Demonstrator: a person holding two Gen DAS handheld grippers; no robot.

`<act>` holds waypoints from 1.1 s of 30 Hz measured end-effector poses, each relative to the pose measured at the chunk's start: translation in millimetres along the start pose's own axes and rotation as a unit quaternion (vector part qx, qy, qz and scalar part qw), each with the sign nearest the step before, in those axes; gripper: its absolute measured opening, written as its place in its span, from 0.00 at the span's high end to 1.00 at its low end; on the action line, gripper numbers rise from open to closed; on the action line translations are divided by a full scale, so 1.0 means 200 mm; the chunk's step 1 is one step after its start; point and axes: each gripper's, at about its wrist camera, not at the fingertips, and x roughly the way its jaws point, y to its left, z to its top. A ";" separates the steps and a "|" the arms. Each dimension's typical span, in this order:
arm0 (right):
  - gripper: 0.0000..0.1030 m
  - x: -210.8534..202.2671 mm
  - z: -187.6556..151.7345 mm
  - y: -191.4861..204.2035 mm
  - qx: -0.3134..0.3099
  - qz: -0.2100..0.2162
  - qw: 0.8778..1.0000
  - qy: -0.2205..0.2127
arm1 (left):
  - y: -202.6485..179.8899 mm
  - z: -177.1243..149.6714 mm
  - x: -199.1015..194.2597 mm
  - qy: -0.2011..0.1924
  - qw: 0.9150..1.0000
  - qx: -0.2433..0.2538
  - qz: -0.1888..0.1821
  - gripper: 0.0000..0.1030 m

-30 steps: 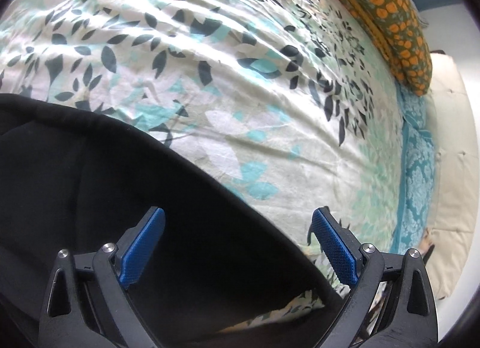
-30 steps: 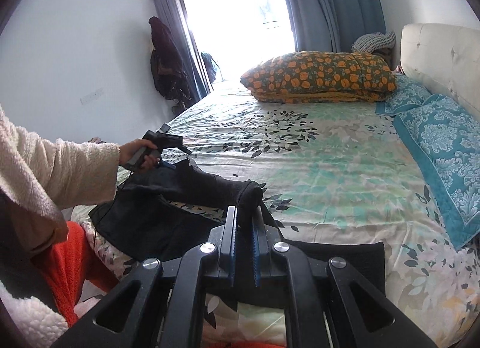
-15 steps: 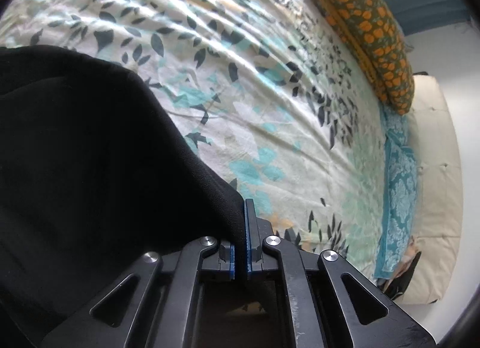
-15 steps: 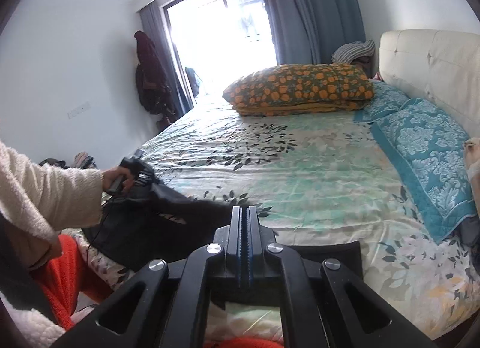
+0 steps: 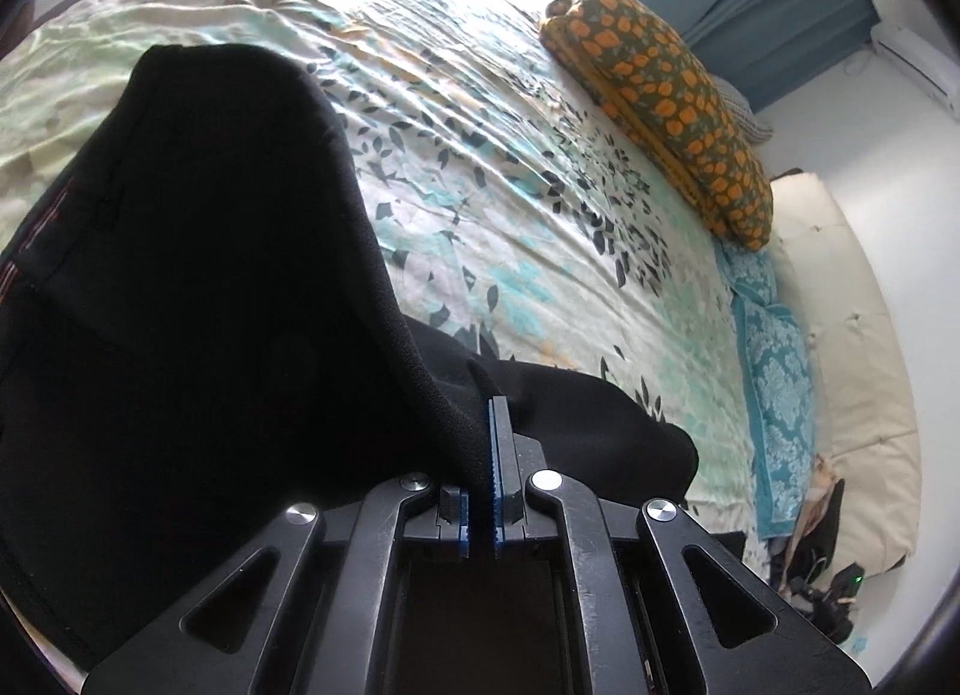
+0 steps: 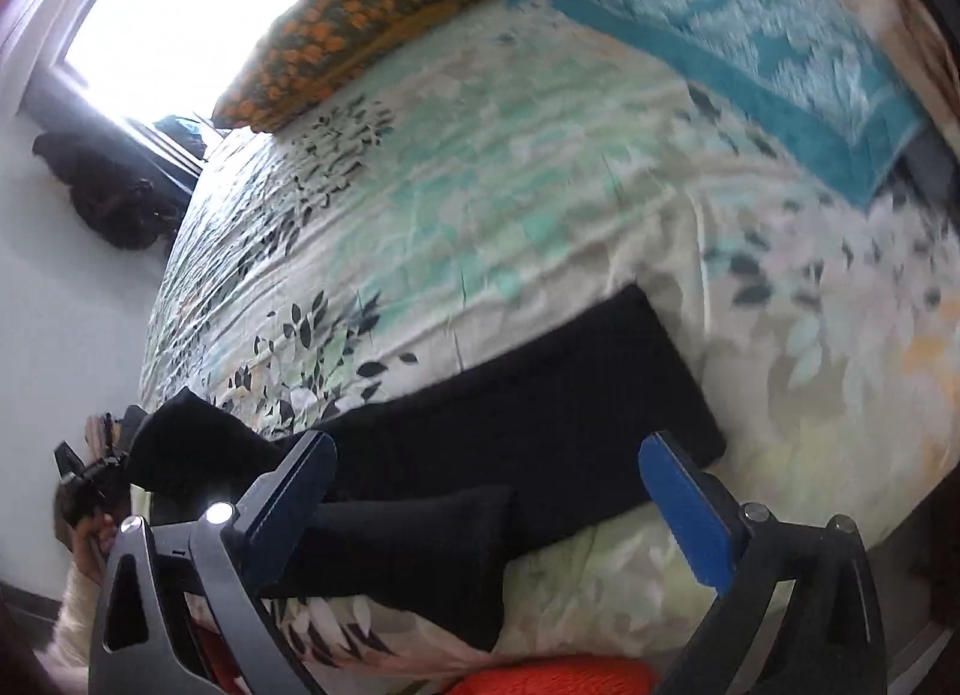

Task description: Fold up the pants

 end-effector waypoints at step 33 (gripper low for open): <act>0.95 0.29 0.05 0.19 -0.192 -0.124 0.973 0.043 | 0.02 -0.85 -0.14 -0.066 0.997 -0.024 0.030 0.95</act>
